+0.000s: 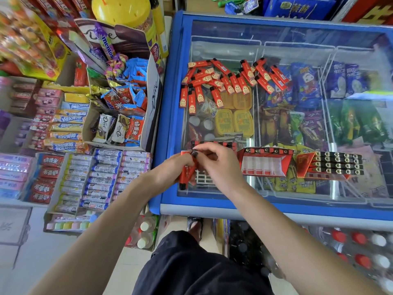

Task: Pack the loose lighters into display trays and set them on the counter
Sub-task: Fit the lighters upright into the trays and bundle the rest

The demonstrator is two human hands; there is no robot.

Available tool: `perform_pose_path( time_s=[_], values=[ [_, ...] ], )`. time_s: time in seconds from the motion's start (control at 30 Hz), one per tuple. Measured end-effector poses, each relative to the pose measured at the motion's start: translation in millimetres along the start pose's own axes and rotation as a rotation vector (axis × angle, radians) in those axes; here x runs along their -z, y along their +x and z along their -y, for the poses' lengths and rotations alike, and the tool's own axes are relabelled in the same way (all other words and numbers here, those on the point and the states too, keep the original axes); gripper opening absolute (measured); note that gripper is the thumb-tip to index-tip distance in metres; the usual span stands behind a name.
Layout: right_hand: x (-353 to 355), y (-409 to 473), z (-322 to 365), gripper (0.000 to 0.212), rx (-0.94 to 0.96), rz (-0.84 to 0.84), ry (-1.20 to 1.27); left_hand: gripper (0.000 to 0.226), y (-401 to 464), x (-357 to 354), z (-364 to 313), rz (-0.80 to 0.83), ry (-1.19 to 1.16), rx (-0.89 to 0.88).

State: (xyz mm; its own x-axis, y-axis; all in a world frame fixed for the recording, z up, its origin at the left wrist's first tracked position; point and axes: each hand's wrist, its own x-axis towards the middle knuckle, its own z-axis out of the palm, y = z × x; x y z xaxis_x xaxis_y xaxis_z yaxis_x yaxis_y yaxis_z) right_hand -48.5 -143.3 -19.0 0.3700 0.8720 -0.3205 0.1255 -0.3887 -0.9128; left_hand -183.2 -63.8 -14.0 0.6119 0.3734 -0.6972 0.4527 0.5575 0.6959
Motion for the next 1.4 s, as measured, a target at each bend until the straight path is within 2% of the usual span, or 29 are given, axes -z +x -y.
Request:
perform_pose_path(
  time_s=[0.1,0.2,0.27,0.43,0.57,0.7,0.9,1.2,1.4],
  values=[
    [11,-6,0,0.01,-0.004,-0.017,0.053,0.037,2,6,3,-0.062,0.139,-0.034],
    [25,-11,-11,0.012,-0.021,-0.04,0.071,0.025,2,11,1,-0.218,0.222,-0.082],
    [32,-13,-23,0.014,0.01,-0.015,-0.047,0.019,4,13,1,-0.284,0.258,-0.103],
    [28,-13,-49,0.016,0.284,0.007,-0.488,0.03,13,18,7,-0.413,0.361,-0.111],
    [12,-10,-63,0.014,0.413,0.019,-0.694,0.031,17,12,13,-0.421,0.541,-0.145],
    [2,-7,-69,0.014,0.483,-0.021,-0.784,0.029,20,7,17,-0.387,0.581,-0.163],
    [6,-6,-71,0.022,0.573,-0.05,-0.831,0.027,22,5,20,-0.403,0.571,-0.19],
    [3,-6,-77,0.011,0.598,-0.019,-0.886,0.03,24,4,21,-0.449,0.631,-0.218],
    [-3,-4,-74,0.014,0.628,-0.07,-0.891,0.03,21,1,16,-0.505,0.695,-0.221]
  ],
)
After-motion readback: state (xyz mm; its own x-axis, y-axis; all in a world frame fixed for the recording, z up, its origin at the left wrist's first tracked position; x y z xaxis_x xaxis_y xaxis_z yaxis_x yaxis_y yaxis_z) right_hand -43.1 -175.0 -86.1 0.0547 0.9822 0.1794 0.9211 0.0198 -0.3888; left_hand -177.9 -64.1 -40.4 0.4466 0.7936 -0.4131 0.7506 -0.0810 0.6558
